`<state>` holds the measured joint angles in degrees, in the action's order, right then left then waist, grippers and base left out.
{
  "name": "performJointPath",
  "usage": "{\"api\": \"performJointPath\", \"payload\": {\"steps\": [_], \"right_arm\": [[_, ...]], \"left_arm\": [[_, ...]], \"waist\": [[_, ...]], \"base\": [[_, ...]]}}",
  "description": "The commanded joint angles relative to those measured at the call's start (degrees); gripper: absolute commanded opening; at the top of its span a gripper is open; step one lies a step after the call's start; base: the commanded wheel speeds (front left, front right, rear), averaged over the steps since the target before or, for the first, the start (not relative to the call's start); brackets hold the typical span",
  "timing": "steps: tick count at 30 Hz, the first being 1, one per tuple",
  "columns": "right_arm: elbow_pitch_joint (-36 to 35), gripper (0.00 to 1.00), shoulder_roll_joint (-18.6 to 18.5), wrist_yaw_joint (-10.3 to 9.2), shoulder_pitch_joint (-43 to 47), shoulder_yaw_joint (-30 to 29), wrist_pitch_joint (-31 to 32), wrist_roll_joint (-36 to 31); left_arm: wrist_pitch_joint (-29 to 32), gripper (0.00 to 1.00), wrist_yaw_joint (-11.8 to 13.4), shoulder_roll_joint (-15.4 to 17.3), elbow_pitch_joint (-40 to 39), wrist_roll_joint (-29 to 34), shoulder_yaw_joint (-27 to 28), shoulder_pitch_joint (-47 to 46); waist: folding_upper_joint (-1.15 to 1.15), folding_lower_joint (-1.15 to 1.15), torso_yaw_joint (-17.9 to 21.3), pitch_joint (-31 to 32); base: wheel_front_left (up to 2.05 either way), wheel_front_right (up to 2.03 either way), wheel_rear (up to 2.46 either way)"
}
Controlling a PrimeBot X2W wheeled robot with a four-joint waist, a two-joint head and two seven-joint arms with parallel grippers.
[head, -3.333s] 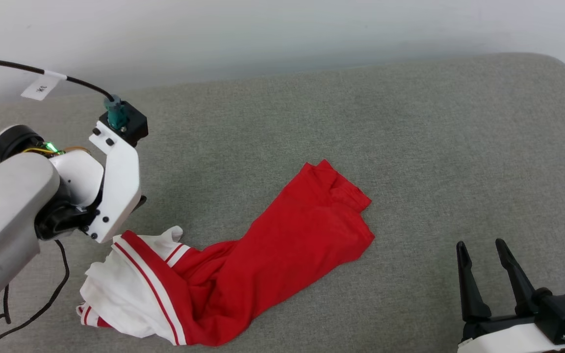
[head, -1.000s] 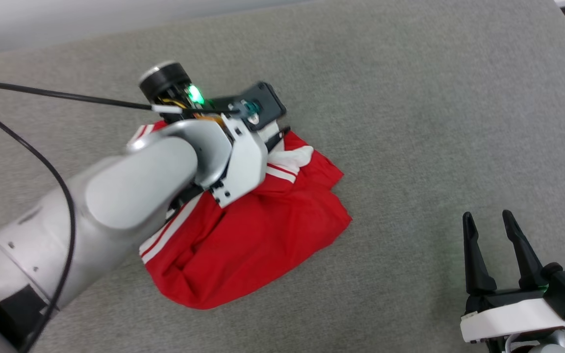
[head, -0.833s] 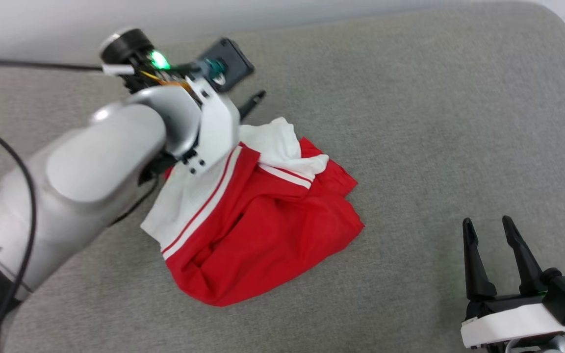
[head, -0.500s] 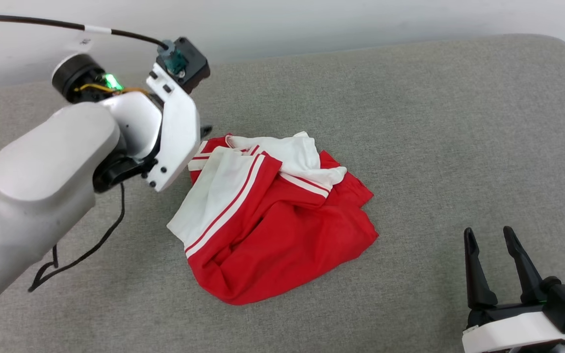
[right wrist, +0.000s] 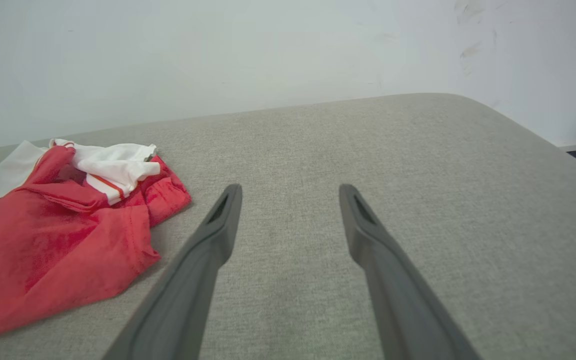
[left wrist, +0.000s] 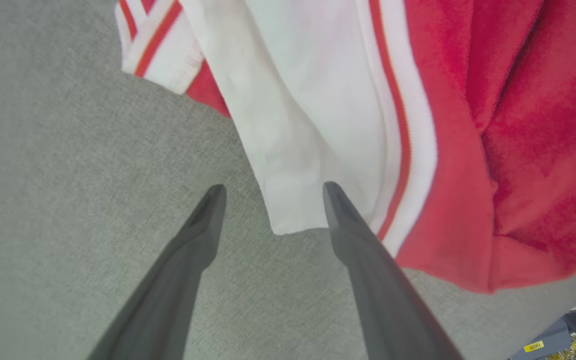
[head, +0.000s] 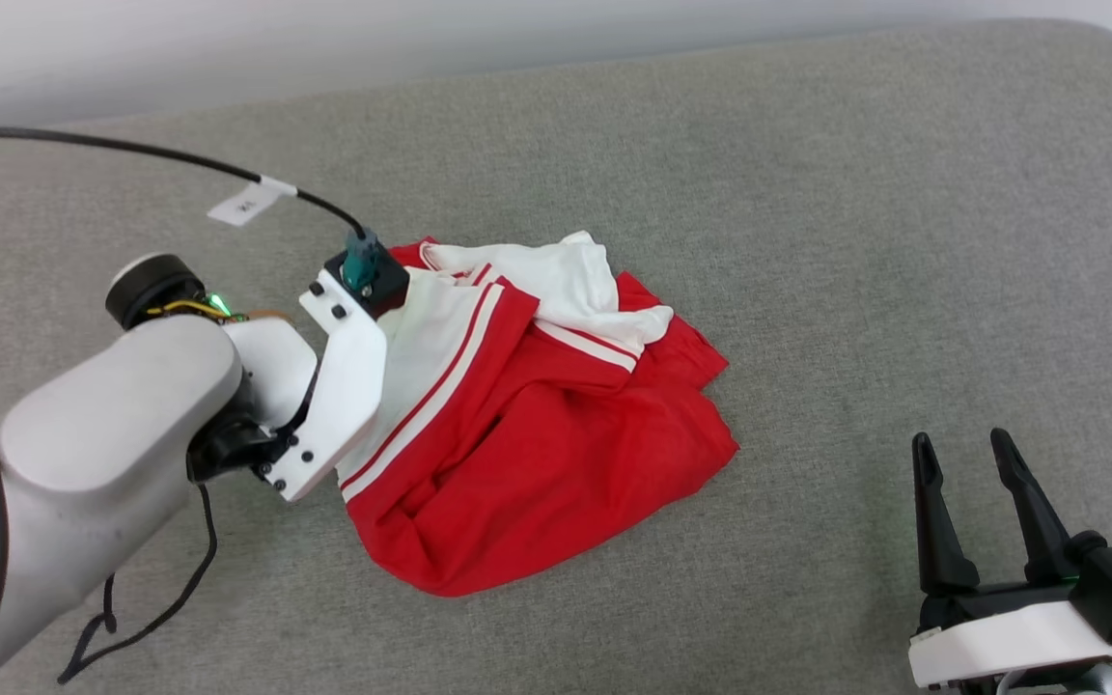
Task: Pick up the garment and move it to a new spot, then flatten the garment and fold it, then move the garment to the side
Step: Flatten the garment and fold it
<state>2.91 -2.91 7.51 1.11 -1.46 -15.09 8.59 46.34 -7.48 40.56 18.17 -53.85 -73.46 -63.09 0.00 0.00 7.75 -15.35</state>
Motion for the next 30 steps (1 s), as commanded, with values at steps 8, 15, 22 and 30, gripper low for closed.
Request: {"api": "performJointPath", "payload": {"steps": [8, 15, 22, 30], "right_arm": [[-0.1, 1.00, 0.0, -0.04, -2.5, 0.6, -0.1, 0.4], [0.2, 1.00, 0.1, -0.04, -0.7, -0.8, -0.1, 0.4], [0.7, 1.00, 0.0, -0.03, 1.6, -1.2, -0.1, -0.2], [0.5, 1.00, 0.0, -0.04, 3.1, -1.3, -0.1, -1.0]], "left_arm": [[3.6, 0.23, 0.2, -1.3, 2.2, 3.1, -0.4, 5.1], [-0.8, 0.00, 0.2, -0.9, 0.7, 2.8, -0.2, 4.7], [-17.7, 0.00, 0.7, 1.6, 0.1, 3.8, 3.4, 4.6], [-31.3, 0.00, 10.1, 9.5, -5.6, -2.3, 8.5, 18.4]], "waist": [[0.00, 0.00, 1.9, -3.7], [0.00, 0.00, 0.6, -2.4], [0.00, 0.00, -3.7, 1.6], [0.00, 0.00, -6.8, 4.4]], "base": [[0.00, 0.00, 0.00], [0.00, 0.00, 0.00], [0.00, 0.00, 0.00], [0.00, 0.00, 0.00]]}}
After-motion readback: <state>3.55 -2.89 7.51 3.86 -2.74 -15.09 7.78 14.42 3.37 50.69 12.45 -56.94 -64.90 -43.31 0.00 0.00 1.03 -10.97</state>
